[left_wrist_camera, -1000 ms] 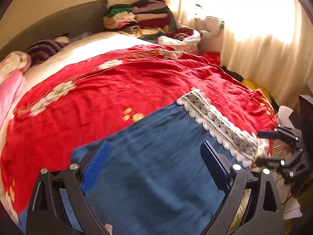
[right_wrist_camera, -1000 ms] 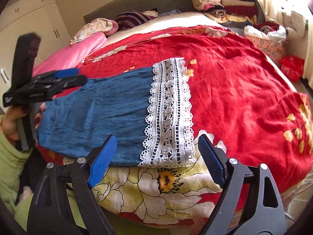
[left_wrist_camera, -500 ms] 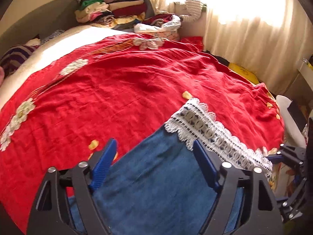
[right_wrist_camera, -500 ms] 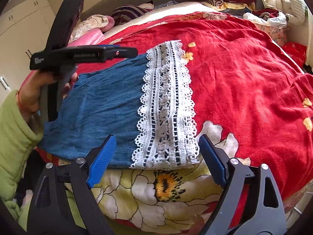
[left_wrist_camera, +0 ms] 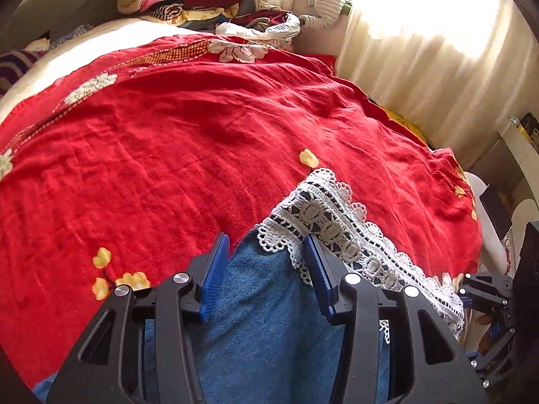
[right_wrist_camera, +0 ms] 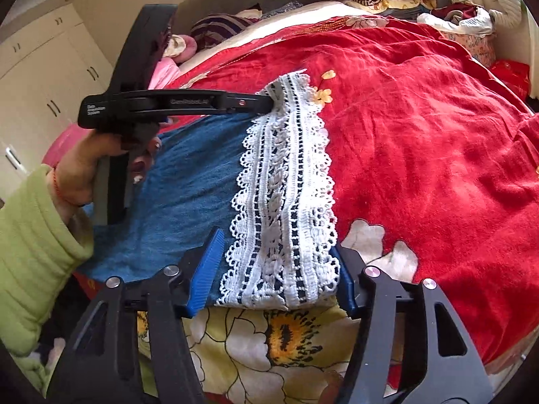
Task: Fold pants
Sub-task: 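Fold the lace hem with the right tool while the left tool grips it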
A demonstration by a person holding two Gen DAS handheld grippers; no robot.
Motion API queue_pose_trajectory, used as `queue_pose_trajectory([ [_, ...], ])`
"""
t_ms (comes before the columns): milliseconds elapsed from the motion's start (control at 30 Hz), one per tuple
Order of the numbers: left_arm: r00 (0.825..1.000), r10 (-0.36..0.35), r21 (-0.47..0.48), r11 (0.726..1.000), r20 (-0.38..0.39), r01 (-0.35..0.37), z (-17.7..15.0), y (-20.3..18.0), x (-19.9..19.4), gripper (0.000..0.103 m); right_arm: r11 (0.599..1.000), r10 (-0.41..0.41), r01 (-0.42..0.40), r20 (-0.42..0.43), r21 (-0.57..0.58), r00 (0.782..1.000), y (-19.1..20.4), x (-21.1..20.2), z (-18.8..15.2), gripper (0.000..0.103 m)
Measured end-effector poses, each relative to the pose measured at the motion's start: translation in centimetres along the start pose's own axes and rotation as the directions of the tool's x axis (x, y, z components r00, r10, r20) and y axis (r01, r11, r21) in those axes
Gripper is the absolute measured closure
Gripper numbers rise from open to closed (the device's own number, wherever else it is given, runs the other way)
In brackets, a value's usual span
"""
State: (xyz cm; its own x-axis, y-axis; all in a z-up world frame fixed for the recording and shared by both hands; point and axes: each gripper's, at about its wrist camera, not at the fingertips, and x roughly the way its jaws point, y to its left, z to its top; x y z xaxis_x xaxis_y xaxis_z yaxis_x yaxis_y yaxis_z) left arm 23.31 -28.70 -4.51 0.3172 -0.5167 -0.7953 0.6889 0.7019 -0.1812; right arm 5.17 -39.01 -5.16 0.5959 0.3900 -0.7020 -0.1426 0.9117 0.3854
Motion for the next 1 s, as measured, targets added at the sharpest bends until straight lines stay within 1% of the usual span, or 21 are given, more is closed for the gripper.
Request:
queue_pose_trajectory([
  [67,1.0,0.002,0.013,1.0,-0.007,-0.002,-0.3,-0.4,0.2,0.066,1.0,0.011,-0.011,0.0,-0.014,1.0,0.2,0.0,0.0,0.055],
  [100,1.0,0.006,0.022,1.0,-0.011,-0.006,-0.5,-0.7,0.3,0.071,1.0,0.019,-0.019,0.0,-0.019,1.0,0.2,0.1,0.1,0.059],
  [133,1.0,0.015,0.026,1.0,-0.01,-0.014,-0.6,-0.9,0.3,0.074,0.999,0.029,-0.029,-0.001,-0.018,1.0,0.1,0.4,0.2,0.061],
  [167,1.0,0.026,0.03,0.999,-0.011,-0.025,-0.7,-1.2,0.3,0.076,0.999,0.053,-0.053,-0.006,-0.015,0.999,-0.1,0.6,0.2,0.068],
  [200,0.999,0.032,0.03,0.999,-0.013,-0.032,-0.7,-1.3,0.2,0.079,0.998,0.068,-0.068,-0.011,-0.012,0.998,-0.1,0.7,0.3,0.072],
  [300,0.999,0.039,0.012,0.999,0.004,-0.039,-0.8,-1.3,-0.1,0.082,0.995,0.096,-0.097,-0.009,-0.03,0.995,0.2,0.8,0.5,0.078],
  [400,0.999,0.017,-0.009,1.0,0.049,-0.017,-1.2,-0.9,-1.0,0.086,0.991,0.124,-0.124,0.008,-0.049,0.992,1.1,0.4,0.8,0.079],
  [500,0.994,-0.033,-0.051,0.998,0.108,0.038,-1.7,0.0,-2.7,0.088,0.983,0.155,-0.151,0.031,-0.104,0.987,3.1,-0.2,1.6,0.079],
  [567,0.983,-0.065,-0.079,0.994,0.169,0.079,-2.2,0.8,-4.7,0.089,0.976,0.174,-0.167,0.041,-0.14,0.984,4.3,-0.5,2.0,0.079],
  [633,0.975,-0.068,-0.101,0.991,0.21,0.091,-2.6,1.6,-6.5,0.089,0.966,0.194,-0.183,0.044,-0.182,0.98,5.7,-0.7,2.4,0.079],
  [733,0.964,-0.037,-0.125,0.99,0.262,0.072,-3.6,2.8,-9.0,0.089,0.944,0.229,-0.212,0.041,-0.254,0.973,8.6,-1.0,3.1,0.079],
  [800,0.954,-0.018,-0.148,0.987,0.298,0.065,-4.9,3.9,-10.8,0.089,0.93,0.251,-0.232,0.033,-0.285,0.967,10.1,-0.7,3.3,0.079],
  [900,0.946,0.016,-0.206,0.977,0.323,0.054,-7.2,6.0,-12.6,0.089,0.904,0.279,-0.265,-0.005,-0.335,0.96,12.9,0.4,3.3,0.079],
  [933,0.946,0.022,-0.221,0.974,0.324,0.053,-7.7,6.4,-12.9,0.088,0.897,0.285,-0.274,-0.022,-0.347,0.958,13.7,0.9,3.2,0.079],
  [1000,0.947,0.06,-0.28,0.96,0.316,0.033,-9.4,8.2,-13.6,0.087,0.881,0.285,-0.286,-0.059,-0.376,0.957,15.3,2.4,2.8,0.079],
])
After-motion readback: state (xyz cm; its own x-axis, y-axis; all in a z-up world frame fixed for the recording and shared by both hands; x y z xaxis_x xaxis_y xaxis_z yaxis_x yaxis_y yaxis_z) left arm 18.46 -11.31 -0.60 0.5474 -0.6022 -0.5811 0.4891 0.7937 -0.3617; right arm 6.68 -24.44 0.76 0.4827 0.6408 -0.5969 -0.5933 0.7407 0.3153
